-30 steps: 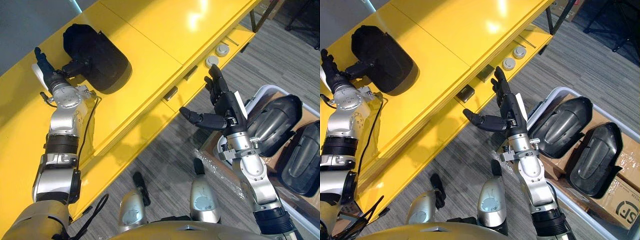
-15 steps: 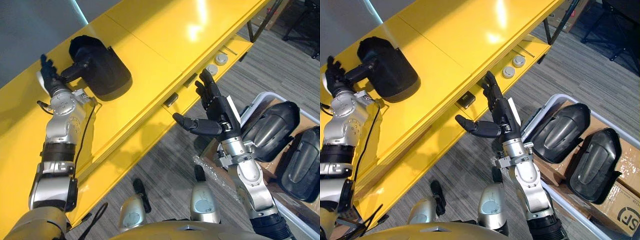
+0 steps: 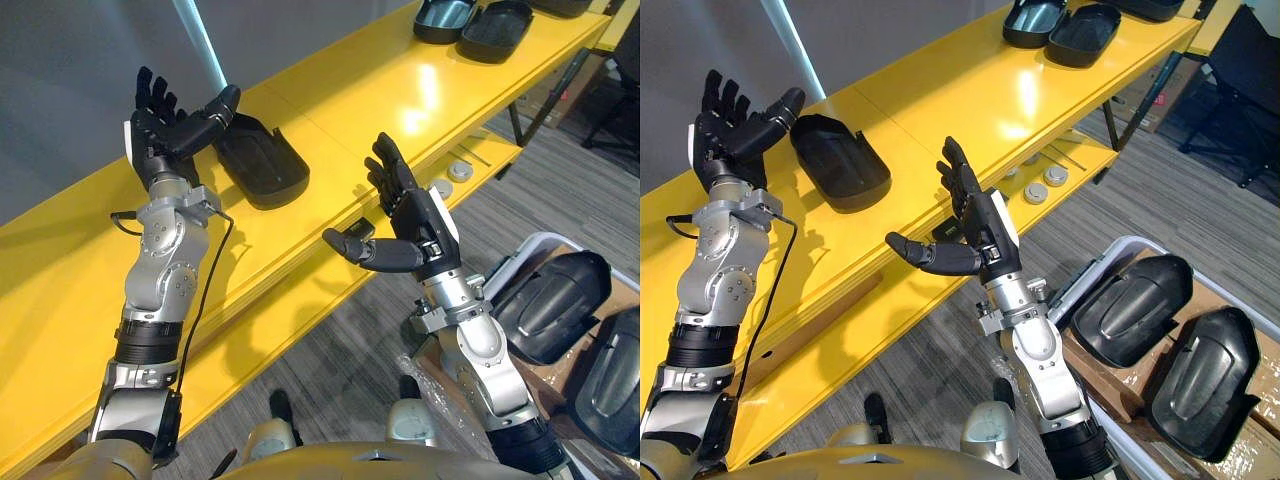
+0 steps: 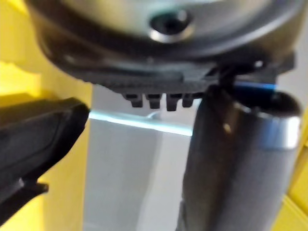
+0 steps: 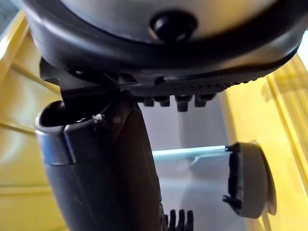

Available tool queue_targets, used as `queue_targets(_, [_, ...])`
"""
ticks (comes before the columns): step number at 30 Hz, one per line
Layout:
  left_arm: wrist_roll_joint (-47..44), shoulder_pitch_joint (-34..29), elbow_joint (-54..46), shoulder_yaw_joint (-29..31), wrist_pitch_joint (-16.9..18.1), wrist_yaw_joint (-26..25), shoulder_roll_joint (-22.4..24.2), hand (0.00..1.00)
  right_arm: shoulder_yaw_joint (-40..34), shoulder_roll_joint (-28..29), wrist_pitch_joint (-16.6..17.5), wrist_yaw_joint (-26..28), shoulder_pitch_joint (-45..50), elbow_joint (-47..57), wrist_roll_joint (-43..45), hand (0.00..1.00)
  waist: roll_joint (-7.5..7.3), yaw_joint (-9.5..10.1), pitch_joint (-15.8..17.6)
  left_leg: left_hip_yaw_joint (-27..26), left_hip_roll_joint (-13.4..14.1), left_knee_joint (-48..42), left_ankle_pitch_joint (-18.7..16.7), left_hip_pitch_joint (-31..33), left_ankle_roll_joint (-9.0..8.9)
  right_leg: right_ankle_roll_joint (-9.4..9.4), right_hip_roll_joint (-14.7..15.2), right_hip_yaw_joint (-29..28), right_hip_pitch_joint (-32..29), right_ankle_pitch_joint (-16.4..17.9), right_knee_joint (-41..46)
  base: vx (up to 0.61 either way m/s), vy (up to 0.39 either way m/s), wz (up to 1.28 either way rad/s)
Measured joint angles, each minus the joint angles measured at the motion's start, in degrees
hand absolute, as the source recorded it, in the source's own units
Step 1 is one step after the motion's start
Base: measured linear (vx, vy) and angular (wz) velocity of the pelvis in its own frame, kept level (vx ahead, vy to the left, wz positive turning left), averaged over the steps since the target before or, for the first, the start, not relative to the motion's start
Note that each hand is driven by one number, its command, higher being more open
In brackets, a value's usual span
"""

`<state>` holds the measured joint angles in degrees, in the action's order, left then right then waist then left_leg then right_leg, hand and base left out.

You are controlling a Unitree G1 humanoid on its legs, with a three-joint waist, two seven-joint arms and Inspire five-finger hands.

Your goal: Walk over and take three plastic housings, then place them on the shelf

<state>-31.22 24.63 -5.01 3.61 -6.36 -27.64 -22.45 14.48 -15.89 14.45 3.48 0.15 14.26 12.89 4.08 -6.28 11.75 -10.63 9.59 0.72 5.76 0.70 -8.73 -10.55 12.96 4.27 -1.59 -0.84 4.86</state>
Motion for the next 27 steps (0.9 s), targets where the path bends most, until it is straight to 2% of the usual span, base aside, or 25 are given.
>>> queue_targets(3, [6.35,-0.4,0.19,3.17,-1.03,-1.87,-0.06,1.0,1.85,-0.09,-0.04,-0.47,-1.92,-2.74,-1.17,1.0,-0.14,0.69,-1.12,0.95,-0.05,1.53,1.01,-0.66,-0.07,0.03,-0.12,0.97,0.73,0.0,-0.05,0.0,-0.01,0.17])
queue_targets(5, [8.73,-1.03,1.34,5.77,-1.0,-2.62,-0.37,1.0,3.44,-0.11,-0.37,-0.39,-2.78,-3.74,-1.06,1.0,-0.18,1.97,-2.16,1.61,-0.08,2.12,1.47,-0.71,-0.08,0.11,-0.12,1.75,1.03,0.05,-0.09,0.0,-0.009,0.17])
queue_targets(10, [6.23,-10.13,0.61,8.2,2.76,-1.46,0.11,1.0,7.52,0.18,-3.2,-0.04,-6.07,-5.54,-0.71,1.0,-0.7,3.95,-3.49,3.87,-0.19,2.71,1.98,-1.13,-0.17,0.31,-0.11,4.21,3.32,0.21,-1.11,-0.01,-0.011,0.24])
queue_targets(13, [3.35,-21.84,-7.3,7.24,4.24,5.32,6.58,1.0,9.52,0.73,-5.06,0.54,-7.85,-7.45,-0.73,1.0,-1.33,6.24,-3.92,6.28,-0.28,2.99,2.18,-0.89,-0.28,0.79,-0.09,6.78,4.7,0.91,-1.25,-0.03,-0.018,0.39])
queue_targets(15, [2.04,-28.75,-13.43,3.54,4.53,9.62,9.74,1.0,10.83,1.13,-6.38,0.57,-10.15,-9.53,-0.77,1.0,-1.59,7.92,-4.05,8.02,-0.4,3.74,2.91,-0.76,-0.46,0.91,-0.1,8.75,5.63,1.55,-1.0,-0.02,-0.021,0.44])
queue_targets(17, [1.81,-32.27,-17.15,0.53,5.04,13.78,11.62,1.0,12.08,2.26,-7.21,0.21,-12.88,-12.4,-0.85,1.0,-1.59,9.09,-4.05,9.33,-0.49,3.79,3.11,-0.52,-0.72,0.96,-0.09,10.15,6.35,1.78,-0.92,-0.04,-0.017,0.4])
queue_targets(18, [1.78,-33.63,-18.97,-0.99,5.81,16.77,12.44,1.0,13.01,3.68,-7.8,-0.29,-14.65,-14.28,-0.86,1.0,-1.56,9.57,-4.05,10.14,-0.53,3.77,3.25,-0.28,-0.81,0.95,-0.11,10.9,6.79,1.92,-0.92,-0.05,-0.015,0.33])
queue_targets(21, [2.02,-34.39,-22.46,-3.14,8.66,21.63,13.75,1.0,15.34,6.9,-8.89,-1.64,-16.83,-16.47,-1.1,1.0,-1.49,10.7,-4.04,10.72,-0.58,3.88,3.65,-0.06,-0.84,0.98,-0.11,11.41,6.87,2.01,-0.88,-0.06,-0.006,0.14])
queue_targets(24, [2.31,-34.42,-23.91,-3.93,11.31,25.22,14.79,1.0,16.86,9.26,-9.32,-3.24,-17.06,-18.27,-1.27,1.0,-1.39,10.87,-4.06,11.47,-0.69,4.05,3.85,0.22,-0.59,0.94,-0.05,12.26,7.06,2.04,-0.8,-0.04,-0.005,0.12])
queue_targets(27, [2.17,-34.45,-23.9,-6.49,11.63,27.2,15.77,1.0,17.77,10.12,-10.96,-6.65,-18.94,-22.92,-1.52,1.0,-1.16,10.96,-3.98,12.42,-0.75,4.08,4.28,0.85,-0.51,0.9,-0.06,13.12,6.97,2.08,-0.6,-0.03,-0.009,0.14])
